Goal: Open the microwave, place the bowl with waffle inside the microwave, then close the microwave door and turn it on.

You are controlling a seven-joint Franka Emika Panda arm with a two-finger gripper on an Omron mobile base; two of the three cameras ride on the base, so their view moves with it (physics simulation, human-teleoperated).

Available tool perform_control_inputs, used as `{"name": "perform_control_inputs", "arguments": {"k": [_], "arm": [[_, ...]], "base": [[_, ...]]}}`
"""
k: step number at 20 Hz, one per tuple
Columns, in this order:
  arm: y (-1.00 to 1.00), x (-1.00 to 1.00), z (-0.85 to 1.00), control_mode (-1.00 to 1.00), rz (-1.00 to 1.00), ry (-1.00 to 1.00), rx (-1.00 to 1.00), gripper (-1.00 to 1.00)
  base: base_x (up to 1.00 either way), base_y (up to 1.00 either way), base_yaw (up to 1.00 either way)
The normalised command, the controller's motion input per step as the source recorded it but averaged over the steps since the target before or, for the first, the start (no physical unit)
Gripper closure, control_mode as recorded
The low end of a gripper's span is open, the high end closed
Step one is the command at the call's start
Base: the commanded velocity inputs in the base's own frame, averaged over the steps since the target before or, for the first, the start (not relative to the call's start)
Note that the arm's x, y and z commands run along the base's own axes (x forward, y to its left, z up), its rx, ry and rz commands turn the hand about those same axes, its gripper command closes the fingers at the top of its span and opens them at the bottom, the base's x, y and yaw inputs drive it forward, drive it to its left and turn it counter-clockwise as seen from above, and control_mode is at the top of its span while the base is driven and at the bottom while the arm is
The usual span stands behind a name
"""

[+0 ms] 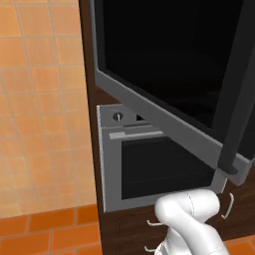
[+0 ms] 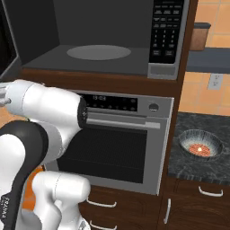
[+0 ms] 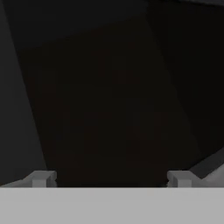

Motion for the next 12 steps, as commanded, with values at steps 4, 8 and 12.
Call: {"name": "perform_control_inputs", "arguments": {"k": [4, 8, 12], "arm": [[1.00, -0.13, 0.06, -1.00, 0.03, 0.00, -0.04, -1.00], [1.00, -0.02, 0.19, -1.00, 0.00, 0.00, -0.09, -1.00], [0.69, 0.00, 0.08, -1.00, 0.00, 0.00, -0.07, -1.00]], "base": [[0.00, 0.00, 0.00], [0.00, 0.00, 0.00], [0.00, 0.00, 0.00]]}}
